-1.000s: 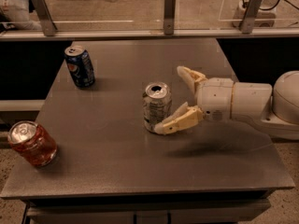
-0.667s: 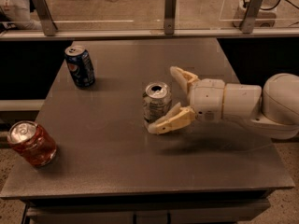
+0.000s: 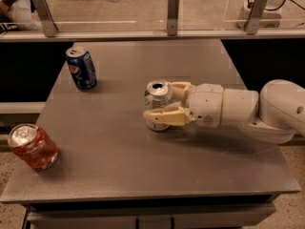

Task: Knock 7up can over

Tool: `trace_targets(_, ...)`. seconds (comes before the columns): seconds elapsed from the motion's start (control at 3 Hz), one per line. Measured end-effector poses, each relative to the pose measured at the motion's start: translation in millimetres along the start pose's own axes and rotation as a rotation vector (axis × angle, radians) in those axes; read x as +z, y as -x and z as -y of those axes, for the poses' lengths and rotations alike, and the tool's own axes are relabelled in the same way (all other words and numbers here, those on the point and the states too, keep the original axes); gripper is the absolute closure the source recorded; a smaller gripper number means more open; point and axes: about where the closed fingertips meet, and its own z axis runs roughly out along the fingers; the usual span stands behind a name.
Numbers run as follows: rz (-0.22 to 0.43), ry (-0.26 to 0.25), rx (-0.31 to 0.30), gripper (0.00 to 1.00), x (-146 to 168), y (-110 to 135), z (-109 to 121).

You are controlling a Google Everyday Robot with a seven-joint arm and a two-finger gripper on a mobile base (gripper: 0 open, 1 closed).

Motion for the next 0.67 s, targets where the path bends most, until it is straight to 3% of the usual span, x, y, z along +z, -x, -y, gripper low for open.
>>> trace_targets(0.33, 0.015, -0.011, -0.004, 0.64, -4, 8, 3)
trace_targets(0.67, -0.036, -0.080, -0.036, 0.88, -21, 32, 19)
